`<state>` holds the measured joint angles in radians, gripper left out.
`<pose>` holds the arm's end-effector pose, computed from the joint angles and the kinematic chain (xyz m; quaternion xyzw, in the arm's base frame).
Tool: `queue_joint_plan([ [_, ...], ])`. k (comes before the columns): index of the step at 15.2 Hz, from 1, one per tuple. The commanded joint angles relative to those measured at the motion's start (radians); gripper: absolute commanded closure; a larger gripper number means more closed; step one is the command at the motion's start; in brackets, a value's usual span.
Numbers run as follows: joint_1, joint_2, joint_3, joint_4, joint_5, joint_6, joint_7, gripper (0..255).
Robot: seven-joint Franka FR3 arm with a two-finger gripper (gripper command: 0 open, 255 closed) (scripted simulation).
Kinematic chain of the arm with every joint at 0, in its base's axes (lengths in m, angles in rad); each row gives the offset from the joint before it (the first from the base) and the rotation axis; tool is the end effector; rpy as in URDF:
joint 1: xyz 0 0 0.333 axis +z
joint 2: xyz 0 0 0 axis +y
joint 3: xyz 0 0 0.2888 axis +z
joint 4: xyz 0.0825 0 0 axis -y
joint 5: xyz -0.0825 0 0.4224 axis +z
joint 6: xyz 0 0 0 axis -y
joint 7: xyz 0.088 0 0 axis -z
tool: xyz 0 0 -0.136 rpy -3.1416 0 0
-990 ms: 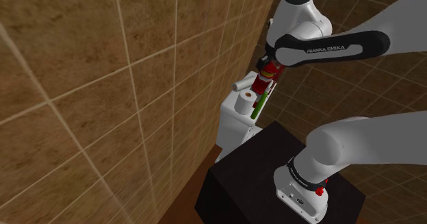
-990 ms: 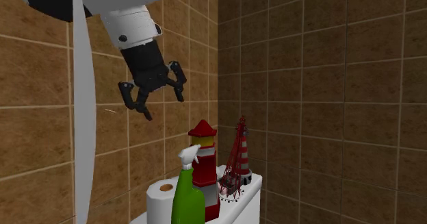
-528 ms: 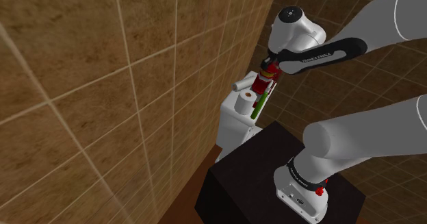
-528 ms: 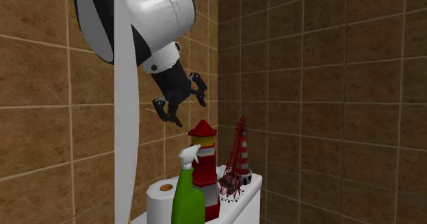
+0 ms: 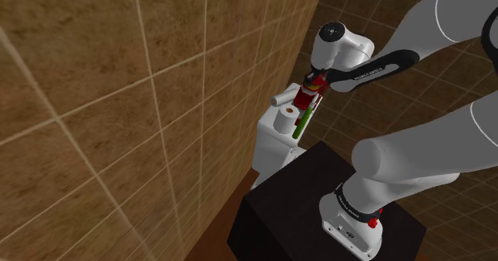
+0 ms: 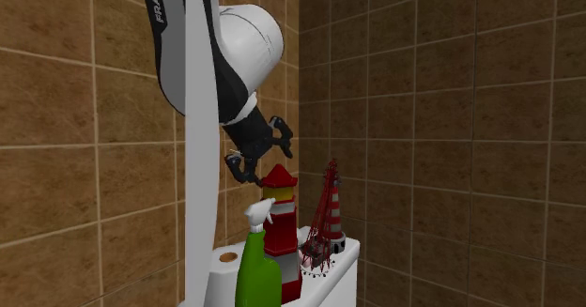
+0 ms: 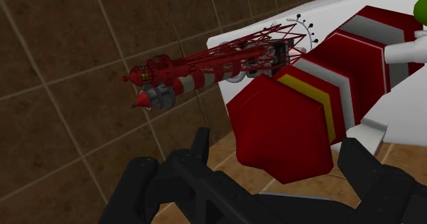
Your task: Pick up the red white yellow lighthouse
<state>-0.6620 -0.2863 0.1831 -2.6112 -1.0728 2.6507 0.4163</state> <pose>0.4324 -0.2173 0.2957 0.9348 0.0023 0.1153 0.3359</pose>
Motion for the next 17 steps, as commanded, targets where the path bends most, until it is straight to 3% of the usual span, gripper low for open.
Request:
queue_joint_plan([
  [1, -0.016, 0.025, 0.008, -0.002, -0.051, 0.016, 0.050, 0],
  [3, -0.019, 0.032, 0.010, -0.002, -0.064, 0.019, 0.063, 0],
  [4, -0.019, 0.030, 0.009, -0.004, -0.064, 0.020, 0.062, 255],
  [13, -0.019, 0.032, 0.010, -0.002, -0.064, 0.019, 0.063, 255],
  [17, 0.005, -0.014, -0.006, 0.000, 0.024, -0.005, -0.028, 255],
])
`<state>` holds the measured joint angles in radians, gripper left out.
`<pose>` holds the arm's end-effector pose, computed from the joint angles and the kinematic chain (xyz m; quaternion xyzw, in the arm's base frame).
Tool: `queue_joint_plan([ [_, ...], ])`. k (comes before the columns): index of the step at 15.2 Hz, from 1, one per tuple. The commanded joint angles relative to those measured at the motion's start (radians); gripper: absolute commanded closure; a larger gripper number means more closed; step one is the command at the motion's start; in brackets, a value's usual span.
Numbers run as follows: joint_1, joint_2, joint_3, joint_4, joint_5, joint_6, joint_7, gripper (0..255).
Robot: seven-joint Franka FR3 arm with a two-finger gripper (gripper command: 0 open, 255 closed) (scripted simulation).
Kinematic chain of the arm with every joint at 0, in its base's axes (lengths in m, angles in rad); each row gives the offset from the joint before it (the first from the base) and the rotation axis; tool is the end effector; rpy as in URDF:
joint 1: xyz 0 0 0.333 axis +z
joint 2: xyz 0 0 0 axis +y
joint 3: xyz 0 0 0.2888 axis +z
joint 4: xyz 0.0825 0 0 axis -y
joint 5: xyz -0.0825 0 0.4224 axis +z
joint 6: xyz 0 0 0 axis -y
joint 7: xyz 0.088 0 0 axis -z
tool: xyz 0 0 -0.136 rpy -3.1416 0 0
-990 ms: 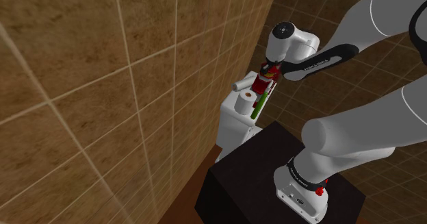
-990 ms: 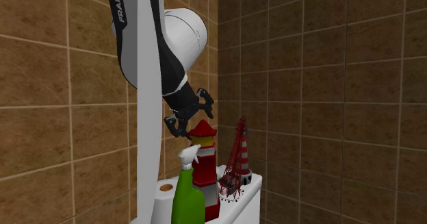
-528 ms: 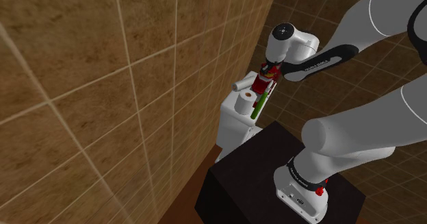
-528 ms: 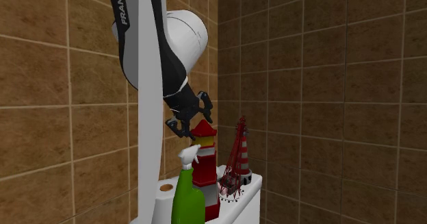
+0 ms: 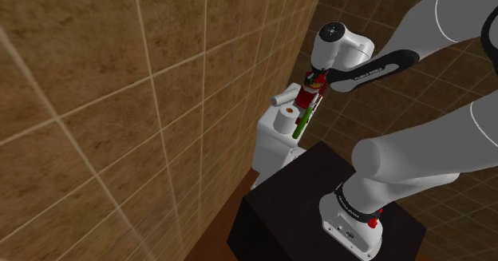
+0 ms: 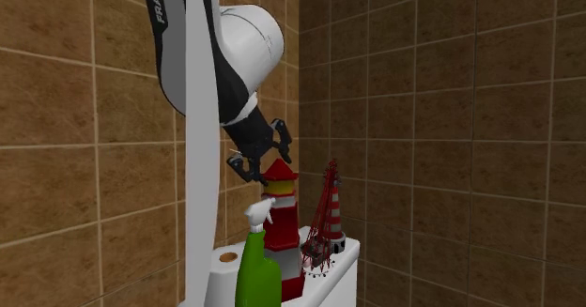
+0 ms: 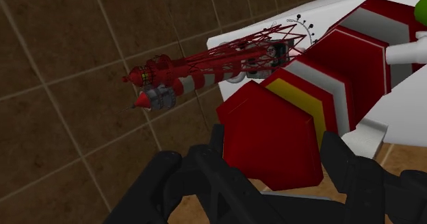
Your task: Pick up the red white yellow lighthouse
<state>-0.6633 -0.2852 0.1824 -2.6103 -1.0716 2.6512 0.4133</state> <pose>0.4323 -0.2182 0.2957 0.9350 0.0024 0.1148 0.3355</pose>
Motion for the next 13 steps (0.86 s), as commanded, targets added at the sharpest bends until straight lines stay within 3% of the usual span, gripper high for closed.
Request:
queue_joint_plan([
  [1, 0.012, -0.026, -0.009, 0.001, 0.043, -0.013, -0.046, 255],
  [10, 0.070, -0.109, -0.045, 0.032, 0.198, -0.092, -0.213, 255],
  [13, 0.077, -0.118, -0.050, 0.037, 0.214, -0.104, -0.231, 255],
])
